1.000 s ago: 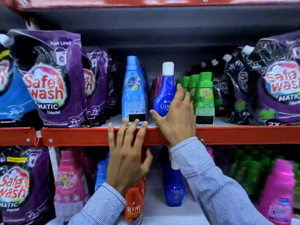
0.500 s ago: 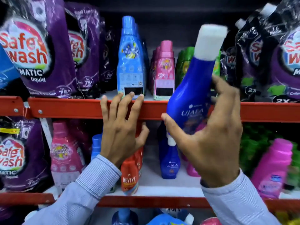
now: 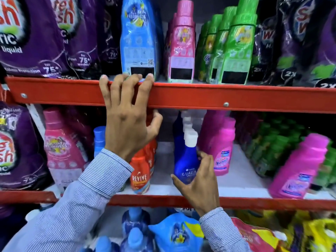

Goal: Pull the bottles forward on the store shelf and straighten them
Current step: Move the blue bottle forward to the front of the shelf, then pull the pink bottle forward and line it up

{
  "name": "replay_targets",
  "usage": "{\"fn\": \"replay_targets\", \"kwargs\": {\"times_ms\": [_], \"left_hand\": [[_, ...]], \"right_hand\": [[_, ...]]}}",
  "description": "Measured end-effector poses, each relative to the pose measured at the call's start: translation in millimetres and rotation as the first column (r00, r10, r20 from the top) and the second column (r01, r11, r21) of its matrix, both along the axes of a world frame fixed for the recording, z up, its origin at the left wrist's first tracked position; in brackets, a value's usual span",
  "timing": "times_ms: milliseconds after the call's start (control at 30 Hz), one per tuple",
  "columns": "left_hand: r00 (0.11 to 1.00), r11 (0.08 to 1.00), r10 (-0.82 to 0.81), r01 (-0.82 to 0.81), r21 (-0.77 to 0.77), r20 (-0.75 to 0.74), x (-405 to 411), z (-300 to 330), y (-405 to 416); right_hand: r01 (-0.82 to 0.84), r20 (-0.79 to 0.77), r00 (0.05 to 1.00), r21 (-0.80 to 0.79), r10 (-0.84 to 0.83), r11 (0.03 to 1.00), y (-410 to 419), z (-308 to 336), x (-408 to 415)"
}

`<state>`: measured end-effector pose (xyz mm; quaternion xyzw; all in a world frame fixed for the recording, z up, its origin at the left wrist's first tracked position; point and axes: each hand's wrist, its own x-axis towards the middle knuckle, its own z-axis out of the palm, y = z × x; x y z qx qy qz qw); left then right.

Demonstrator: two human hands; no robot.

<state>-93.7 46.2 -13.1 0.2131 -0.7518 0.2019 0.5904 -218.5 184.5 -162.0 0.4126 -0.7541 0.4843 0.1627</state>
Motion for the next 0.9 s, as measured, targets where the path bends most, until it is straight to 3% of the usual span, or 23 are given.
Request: {"fn": "replay_targets", "kwargs": {"times_ms": [333,533,633,767,900], "left_hand": [[1.0,0.999,-0.007,0.006,0.039,0.004,-2,-1,4],[0.999,0.983,-0.037,0.041,0.179,-0.02,-1,-16,33],[0.983,0.966,-0.177,0.183,0.18,-0.052,-4,-55,66],[0.914,0.902,-0.384,0.341,0.266,0.128,-30,-125,113],[0.802,0.817,-0.518,0.36,0.45,0.298,-55,-180,131]], "right_hand": [[0.005,0.069,0.998,0.037,-0.008,0.999,-9,-28,-2],[-0.058,0.057,0.997,-0.018,0.059,0.998,16,-23,-6],[0.032,-0.02,0.999,-0.07,-0.034,0.997,44,-20,-18],[0.227,-0.086,0.965,-0.197,-0.248,0.954,87,-26,-47],[0.511,0.04,0.854,-0.259,-0.519,0.82,124,-37,-88]]}}
